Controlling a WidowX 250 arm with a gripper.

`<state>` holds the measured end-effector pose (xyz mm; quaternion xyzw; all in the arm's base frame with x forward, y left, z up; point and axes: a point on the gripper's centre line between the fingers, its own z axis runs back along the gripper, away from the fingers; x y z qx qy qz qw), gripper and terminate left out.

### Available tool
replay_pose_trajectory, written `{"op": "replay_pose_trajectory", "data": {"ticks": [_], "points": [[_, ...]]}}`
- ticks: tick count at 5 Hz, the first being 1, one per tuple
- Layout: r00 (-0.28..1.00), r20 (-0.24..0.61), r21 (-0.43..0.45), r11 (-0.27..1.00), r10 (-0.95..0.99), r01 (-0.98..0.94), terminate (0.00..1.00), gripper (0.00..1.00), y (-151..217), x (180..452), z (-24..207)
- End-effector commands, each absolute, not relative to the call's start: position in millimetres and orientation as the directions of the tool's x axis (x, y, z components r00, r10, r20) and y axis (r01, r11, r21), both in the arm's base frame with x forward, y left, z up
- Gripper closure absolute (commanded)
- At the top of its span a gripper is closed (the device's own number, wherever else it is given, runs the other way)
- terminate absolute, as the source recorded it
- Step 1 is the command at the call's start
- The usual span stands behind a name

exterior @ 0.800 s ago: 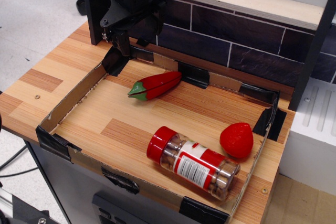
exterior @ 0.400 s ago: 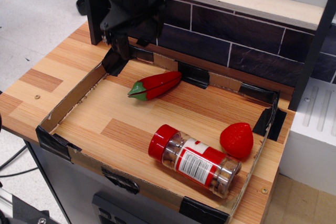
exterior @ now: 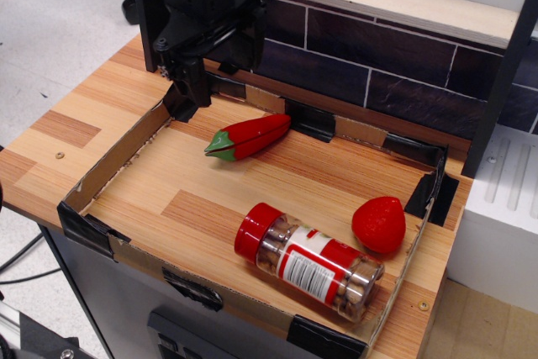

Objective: Upright basil bottle

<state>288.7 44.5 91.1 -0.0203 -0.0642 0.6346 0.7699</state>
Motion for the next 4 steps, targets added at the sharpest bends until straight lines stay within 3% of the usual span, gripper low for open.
{"op": "replay_pose_trajectory", "data": {"ticks": [1,3,4], "points": [[0.033,0.021,-0.113,0.035,0.999,-0.993,0.00,0.00,10,266,96],[-0.064,-0.055,-0.113,-0.070,0.996,-0.991,0.00,0.00,-22,247,69],[-0.054,-0.052,-0.124,-0.061,0.997,-0.990,0.00,0.00,-30,245,60]]}}
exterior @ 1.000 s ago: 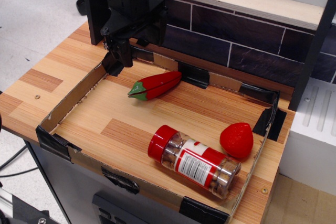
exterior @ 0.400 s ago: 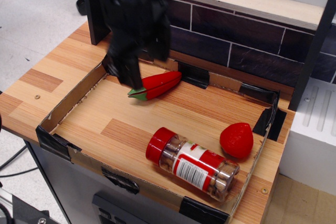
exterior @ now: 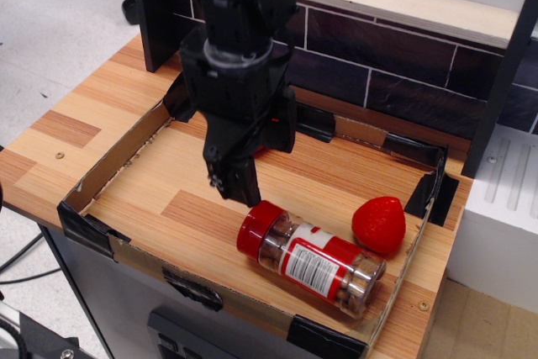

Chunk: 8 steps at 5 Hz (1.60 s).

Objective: Upright basil bottle

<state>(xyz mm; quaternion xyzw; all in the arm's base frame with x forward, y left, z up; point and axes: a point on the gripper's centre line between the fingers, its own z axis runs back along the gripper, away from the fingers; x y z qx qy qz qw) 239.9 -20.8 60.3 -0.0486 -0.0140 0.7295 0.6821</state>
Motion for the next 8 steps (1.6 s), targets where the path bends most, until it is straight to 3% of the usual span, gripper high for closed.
{"op": "replay_pose_trajectory", "data": {"ticks": [1,7,8], "points": [[-0.052,-0.045,-0.123,-0.057,0.998,-0.991,0.00,0.00,-35,243,46],[0.003,0.024,-0.060,0.005,1.000,-0.998,0.00,0.00,-32,230,17],[0.108,0.034,-0.028,0.109,0.994,-0.994,0.00,0.00,-33,228,15]]}}
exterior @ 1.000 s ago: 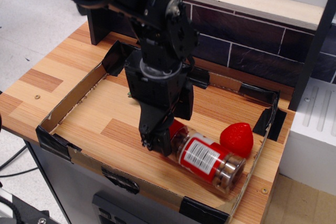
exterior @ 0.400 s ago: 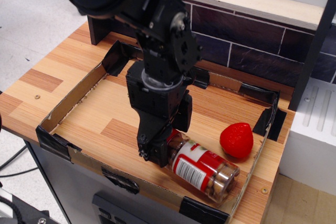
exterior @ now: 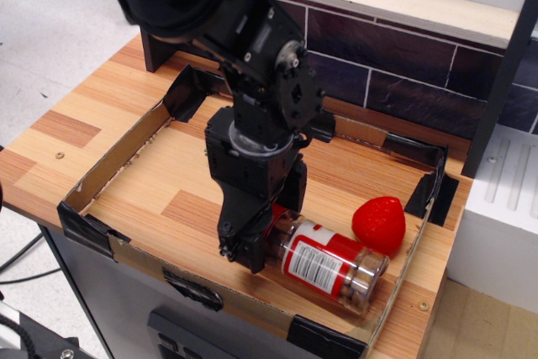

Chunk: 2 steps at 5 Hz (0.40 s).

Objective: Upright basil bottle

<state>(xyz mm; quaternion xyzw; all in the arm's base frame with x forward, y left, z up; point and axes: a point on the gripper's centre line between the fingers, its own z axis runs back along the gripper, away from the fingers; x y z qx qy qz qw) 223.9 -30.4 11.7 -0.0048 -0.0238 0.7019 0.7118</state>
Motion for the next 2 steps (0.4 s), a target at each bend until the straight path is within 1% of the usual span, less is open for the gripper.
{"op": "replay_pose_trajectory", "data": {"ticks": [1,2], "points": [[0.230,0.045,-0.018,0.231,0.972,-0.973,0.00,0.00,-34.7,225.8,12.3],[0.295,0.101,-0.031,0.299,0.950,-0.954,0.00,1.00,-35.0,219.8,20.6]]}}
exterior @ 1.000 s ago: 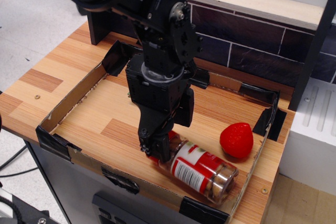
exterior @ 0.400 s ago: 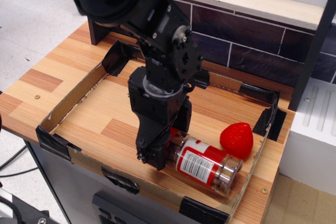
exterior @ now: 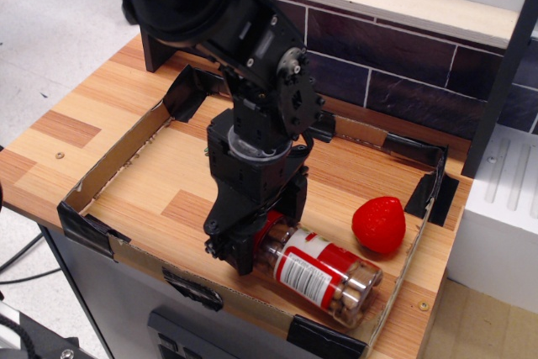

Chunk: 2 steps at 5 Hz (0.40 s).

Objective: Upright basil bottle

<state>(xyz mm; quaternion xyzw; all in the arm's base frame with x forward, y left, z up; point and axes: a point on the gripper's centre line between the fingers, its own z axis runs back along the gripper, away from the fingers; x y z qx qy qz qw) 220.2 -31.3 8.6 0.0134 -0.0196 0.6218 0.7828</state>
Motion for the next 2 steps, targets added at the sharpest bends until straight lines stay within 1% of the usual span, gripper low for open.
{"op": "replay_pose_trajectory", "data": {"ticks": [1,2], "points": [[0.265,0.096,-0.057,0.271,0.960,-0.961,0.00,1.00,-35,220,29],[0.229,0.112,-0.101,0.240,0.967,-0.965,0.00,1.00,-33,224,48]]}}
